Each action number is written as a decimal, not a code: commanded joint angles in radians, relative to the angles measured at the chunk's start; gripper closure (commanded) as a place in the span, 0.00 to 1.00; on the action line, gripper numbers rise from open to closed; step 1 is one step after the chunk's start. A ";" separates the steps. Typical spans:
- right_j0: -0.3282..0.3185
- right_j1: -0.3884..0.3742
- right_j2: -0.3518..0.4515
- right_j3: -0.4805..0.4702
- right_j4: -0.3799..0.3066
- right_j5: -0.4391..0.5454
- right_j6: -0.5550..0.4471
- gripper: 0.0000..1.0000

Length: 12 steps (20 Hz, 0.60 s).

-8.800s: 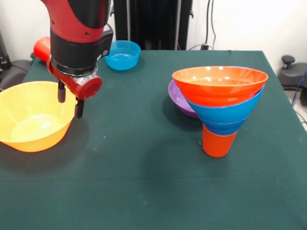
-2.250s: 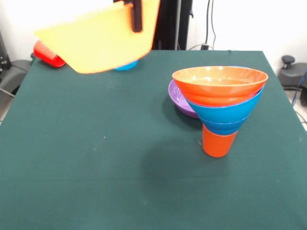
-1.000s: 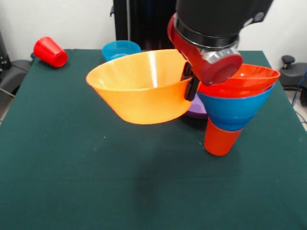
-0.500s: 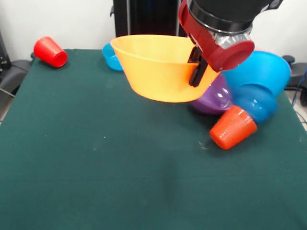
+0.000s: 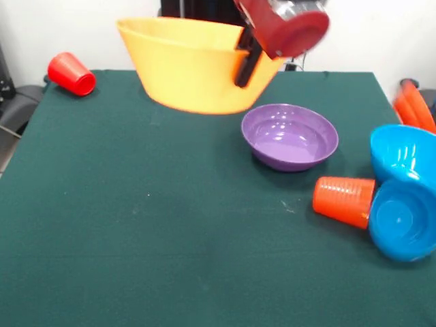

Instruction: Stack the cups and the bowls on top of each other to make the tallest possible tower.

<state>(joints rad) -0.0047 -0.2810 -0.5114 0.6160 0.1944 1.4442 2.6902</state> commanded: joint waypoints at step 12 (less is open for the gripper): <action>-0.053 -0.103 0.091 0.228 -0.081 -0.171 -0.112 1.00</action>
<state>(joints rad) -0.0393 -0.3687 -0.5166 0.7026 0.1700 1.3406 2.6902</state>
